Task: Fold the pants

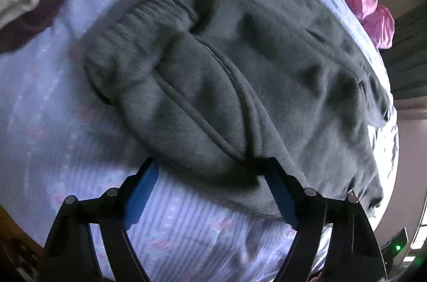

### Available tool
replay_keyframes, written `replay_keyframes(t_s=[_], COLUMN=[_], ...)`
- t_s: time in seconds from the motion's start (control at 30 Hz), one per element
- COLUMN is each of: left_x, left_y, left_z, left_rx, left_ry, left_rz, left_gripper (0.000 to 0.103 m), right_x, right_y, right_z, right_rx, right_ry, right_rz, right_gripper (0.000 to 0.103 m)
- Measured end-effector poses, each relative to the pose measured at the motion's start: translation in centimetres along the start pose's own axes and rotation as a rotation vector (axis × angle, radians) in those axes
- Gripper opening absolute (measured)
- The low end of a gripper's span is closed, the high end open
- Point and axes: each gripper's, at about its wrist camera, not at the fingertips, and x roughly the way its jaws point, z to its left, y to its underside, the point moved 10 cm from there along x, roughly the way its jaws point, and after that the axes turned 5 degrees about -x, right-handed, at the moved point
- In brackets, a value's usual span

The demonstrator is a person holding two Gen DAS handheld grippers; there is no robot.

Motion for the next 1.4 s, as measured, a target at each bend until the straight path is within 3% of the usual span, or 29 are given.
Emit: replay_keyframes(t_s=[0.17,0.27,0.37,0.43,0.6,0.87,1.07,1.4], left_x=[0.6,1.2,1.4,1.3,-1.3,-8.4,-11.7,-14.5], left_y=[-0.1,0.3,0.7,0.8,0.7,0.7,1.4,-1.6], left_z=[-1.6,-1.9,-2.0,-2.1,-2.9,-3.1,-2.5,-6.4], left_rx=[0.074,0.071,0.038,0.046,0.104,0.102,0.084,0.094], left_ry=[-0.042,-0.024,0.025,0.042,0.038,0.091,0.110,0.120], left_rz=[-0.025,-0.007,0.014,0.018,-0.085,-0.327,-0.401,-0.436], left_gripper=[0.072,0.056,0.038,0.027,0.021,0.017,0.016,0.016], right_x=[1.3,2.2,1.9,2.0,1.3,-6.7,-11.9,-14.0], right_y=[0.1,0.1,-0.5,-1.0,-1.4,-4.0,-4.4,-8.0], right_z=[-2.0,-2.9,-2.8,-2.1,-2.0,1.0,2.5,3.7], right_rx=[0.037,0.071,0.050,0.001,-0.025,-0.179,-0.265,-0.264], right_ry=[-0.003,-0.038,-0.038,-0.059,-0.137,-0.249,-0.295,-0.326], right_rz=[0.015,0.030,0.005,0.004,0.014,-0.170,-0.265,-0.240], right_gripper=[0.094,0.087,0.068,0.043,0.027,0.020,0.019,0.019])
